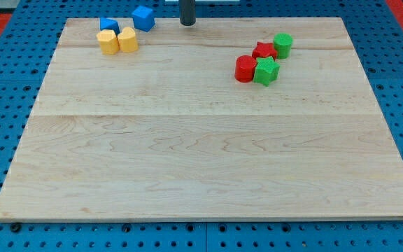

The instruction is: Slightly push the cube towards the left side of the board

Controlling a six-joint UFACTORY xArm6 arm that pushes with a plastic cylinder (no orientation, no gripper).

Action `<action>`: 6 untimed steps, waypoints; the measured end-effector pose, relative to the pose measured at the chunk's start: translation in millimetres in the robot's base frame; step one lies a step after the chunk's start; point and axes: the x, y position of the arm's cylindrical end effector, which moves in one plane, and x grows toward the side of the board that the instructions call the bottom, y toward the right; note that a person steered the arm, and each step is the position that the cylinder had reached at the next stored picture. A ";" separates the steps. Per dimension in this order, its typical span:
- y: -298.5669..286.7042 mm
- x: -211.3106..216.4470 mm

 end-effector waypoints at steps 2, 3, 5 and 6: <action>-14.1 -0.1; -67.3 -4.9; -101.8 37.5; -83.0 53.9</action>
